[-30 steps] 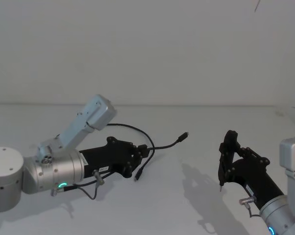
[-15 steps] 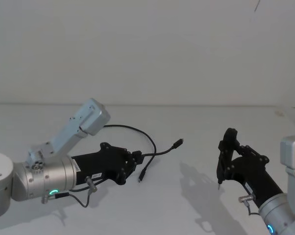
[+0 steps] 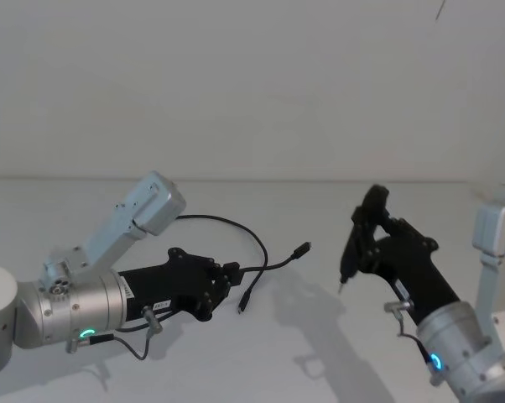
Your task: Pick up the data cable with the one hand.
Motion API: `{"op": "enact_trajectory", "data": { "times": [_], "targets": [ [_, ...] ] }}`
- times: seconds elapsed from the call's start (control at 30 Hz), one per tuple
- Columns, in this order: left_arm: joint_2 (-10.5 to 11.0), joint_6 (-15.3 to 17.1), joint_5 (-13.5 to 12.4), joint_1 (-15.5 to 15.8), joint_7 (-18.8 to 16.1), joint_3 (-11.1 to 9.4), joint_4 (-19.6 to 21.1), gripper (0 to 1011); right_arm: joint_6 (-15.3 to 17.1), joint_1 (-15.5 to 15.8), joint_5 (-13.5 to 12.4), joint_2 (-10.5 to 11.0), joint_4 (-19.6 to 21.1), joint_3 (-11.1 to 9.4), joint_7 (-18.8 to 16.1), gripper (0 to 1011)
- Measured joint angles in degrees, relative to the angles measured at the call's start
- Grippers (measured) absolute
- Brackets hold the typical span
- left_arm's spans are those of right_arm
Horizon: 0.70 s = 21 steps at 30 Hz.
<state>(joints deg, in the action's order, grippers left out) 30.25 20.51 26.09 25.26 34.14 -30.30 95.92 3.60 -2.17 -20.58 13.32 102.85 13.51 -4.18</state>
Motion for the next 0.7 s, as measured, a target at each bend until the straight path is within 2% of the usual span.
{"op": "enact_trajectory", "data": {
  "times": [0.3,0.7],
  "targets": [
    [0.2,0.2,0.1,-0.2,-0.1,0.1,0.4,40,-1.8,-3.4,-0.3,-3.7,-3.0,1.3,0.0,279],
    [0.4,0.3,0.2,-0.3,-0.2,0.1,0.5,40,-5.1,-7.3,1.0,-6.6,-8.6,1.8,-0.1,279]
  ]
}}
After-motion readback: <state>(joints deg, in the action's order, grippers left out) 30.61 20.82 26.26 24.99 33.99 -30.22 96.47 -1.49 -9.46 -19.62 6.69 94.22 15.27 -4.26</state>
